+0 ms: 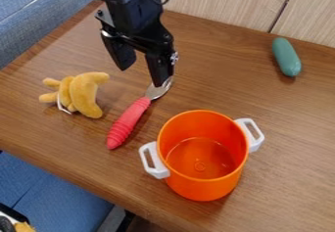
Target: Move the orange bowl to the upper middle of the table slightly to the left
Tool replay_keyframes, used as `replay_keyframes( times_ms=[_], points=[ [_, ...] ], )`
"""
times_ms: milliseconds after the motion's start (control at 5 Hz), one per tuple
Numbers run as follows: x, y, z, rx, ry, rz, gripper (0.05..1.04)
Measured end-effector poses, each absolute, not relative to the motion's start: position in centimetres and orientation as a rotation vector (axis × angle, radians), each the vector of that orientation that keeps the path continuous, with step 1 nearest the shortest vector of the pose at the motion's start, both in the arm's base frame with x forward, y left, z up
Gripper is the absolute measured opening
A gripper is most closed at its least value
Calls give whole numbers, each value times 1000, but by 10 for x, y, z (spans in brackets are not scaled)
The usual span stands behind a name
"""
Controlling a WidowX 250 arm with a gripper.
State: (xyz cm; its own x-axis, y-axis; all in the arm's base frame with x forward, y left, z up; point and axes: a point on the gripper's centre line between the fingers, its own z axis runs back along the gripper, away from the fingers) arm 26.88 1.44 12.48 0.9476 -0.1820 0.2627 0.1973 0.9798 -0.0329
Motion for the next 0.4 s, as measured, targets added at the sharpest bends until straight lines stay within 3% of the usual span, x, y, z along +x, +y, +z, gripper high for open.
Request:
replay_keyframes(
  times_ms=[400],
  points=[
    [265, 8, 120, -99, -219, -216, 1000]
  ],
)
